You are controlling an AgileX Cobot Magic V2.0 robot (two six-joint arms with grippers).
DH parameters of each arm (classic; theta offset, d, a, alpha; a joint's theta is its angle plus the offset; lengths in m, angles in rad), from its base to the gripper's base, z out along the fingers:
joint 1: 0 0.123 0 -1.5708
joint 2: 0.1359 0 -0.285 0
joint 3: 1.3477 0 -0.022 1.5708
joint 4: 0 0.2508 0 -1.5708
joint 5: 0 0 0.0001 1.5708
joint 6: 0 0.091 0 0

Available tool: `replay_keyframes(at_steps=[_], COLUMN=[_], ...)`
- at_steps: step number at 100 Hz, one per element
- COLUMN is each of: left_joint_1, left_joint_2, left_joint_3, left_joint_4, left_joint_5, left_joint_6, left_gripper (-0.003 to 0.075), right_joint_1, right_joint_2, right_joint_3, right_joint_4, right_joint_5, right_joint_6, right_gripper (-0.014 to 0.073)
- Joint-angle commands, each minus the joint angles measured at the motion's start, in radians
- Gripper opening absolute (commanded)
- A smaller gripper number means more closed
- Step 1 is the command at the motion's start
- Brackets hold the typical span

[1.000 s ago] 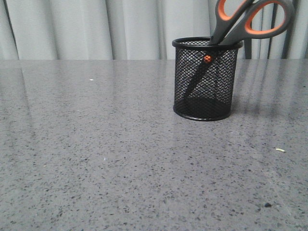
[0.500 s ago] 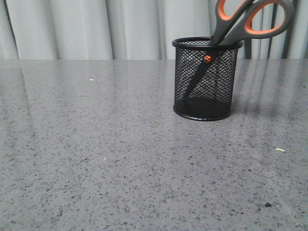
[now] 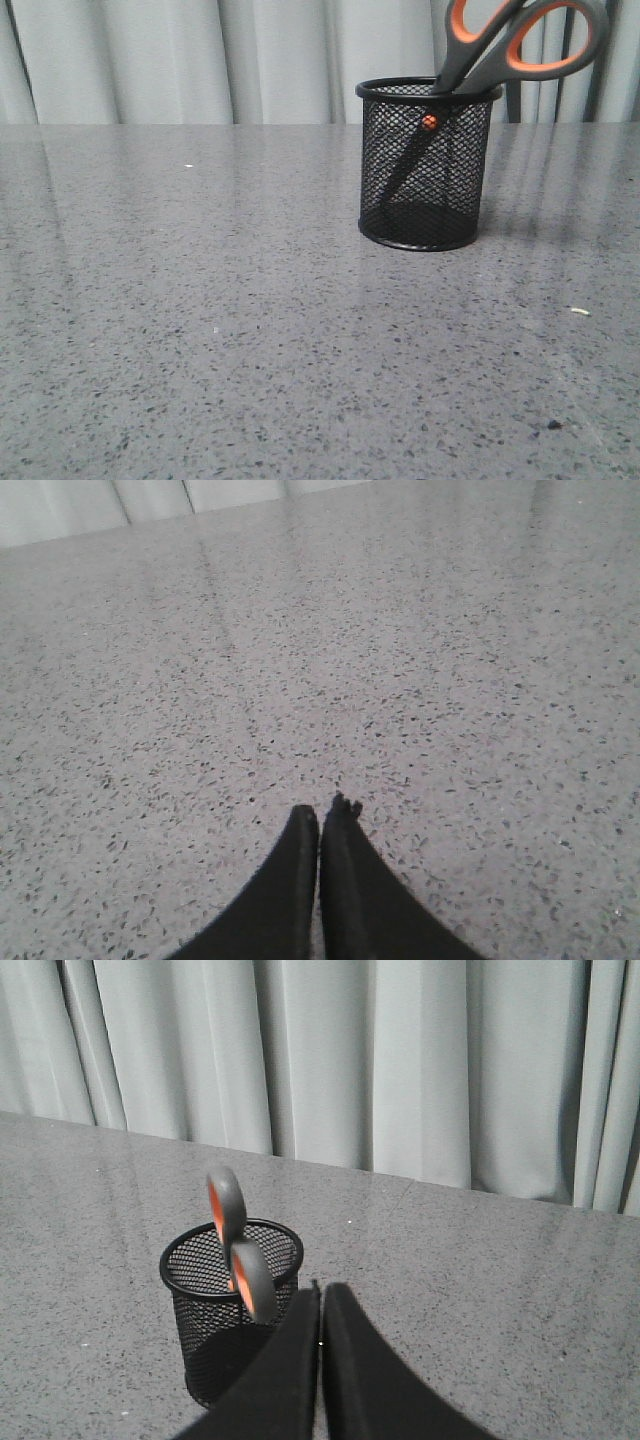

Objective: Put scissors into bucket

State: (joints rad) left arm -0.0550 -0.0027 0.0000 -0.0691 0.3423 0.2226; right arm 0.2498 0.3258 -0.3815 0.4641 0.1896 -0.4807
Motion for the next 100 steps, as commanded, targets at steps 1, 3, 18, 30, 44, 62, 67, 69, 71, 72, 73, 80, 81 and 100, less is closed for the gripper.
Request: replay_keyframes(at_steps=[1,3,18,30,44,62,67,69,71,72,73,80,81,100], left_joint_1=[0.000,0.000,0.000,0.000,0.000,0.000,0.000,0.000,0.000,0.000,0.000,0.000,0.000,0.000], left_joint_2=[-0.025,-0.025,-0.025,-0.025,-0.025,-0.025,-0.025,-0.025,-0.025,-0.025,-0.025,-0.025,-0.025,-0.025], left_joint_3=[0.041,0.041,0.041,0.041,0.041,0.041,0.041,0.041,0.041,0.041,0.041,0.041,0.041,0.041], left_joint_4=[-0.022,-0.022,-0.022,-0.022,-0.022,-0.022,-0.022,-0.022,-0.022,-0.022,-0.022,-0.022,-0.022,-0.022], left_joint_5=[-0.036,-0.036,-0.036,-0.036,-0.036,-0.036,-0.036,-0.036,-0.036,-0.036,-0.036,-0.036,-0.036,-0.036], left_joint_6=[-0.011,-0.011,-0.011,-0.011,-0.011,-0.011,-0.011,-0.011,-0.011,-0.011,-0.011,-0.011,-0.011,-0.011], left_gripper=[-0.0020,-0.0020,-0.0020,-0.0020,-0.0020,-0.0020,-0.0020,-0.0020,-0.0020,-0.0020,-0.0020,-0.0020,-0.0020,-0.0020], right_joint_1=[-0.023,-0.027,-0.028,-0.028,-0.060,-0.178,-0.210,-0.223,-0.232,-0.240,-0.244,-0.276,-0.281,-0.290], right_joint_2=[-0.018,-0.024,-0.034,-0.034,-0.105,-0.212,-0.235,-0.244,-0.253,-0.258,-0.260,-0.280,-0.280,-0.355], right_joint_3=[0.016,0.030,0.117,0.197,0.285,0.387,0.402,0.400,0.400,0.400,0.400,0.400,0.400,0.402], right_joint_4=[0.008,0.008,-0.022,-0.058,-0.208,-0.428,-0.431,-0.431,-0.433,-0.433,-0.433,-0.433,-0.433,-0.430], right_joint_5=[-0.096,-0.107,-0.147,-0.174,-0.169,-0.197,-0.190,-0.154,-0.134,-0.130,-0.118,-0.049,-0.042,0.100], right_joint_6=[-0.010,-0.010,-0.010,-0.010,0.039,0.390,0.408,0.408,0.408,0.408,0.408,0.408,0.408,0.408], right_gripper=[-0.0045,-0.0045,-0.0045,-0.0045,-0.0045,-0.0045,-0.0045,-0.0045,-0.0045,-0.0045,-0.0045,-0.0045,-0.0045,-0.0045])
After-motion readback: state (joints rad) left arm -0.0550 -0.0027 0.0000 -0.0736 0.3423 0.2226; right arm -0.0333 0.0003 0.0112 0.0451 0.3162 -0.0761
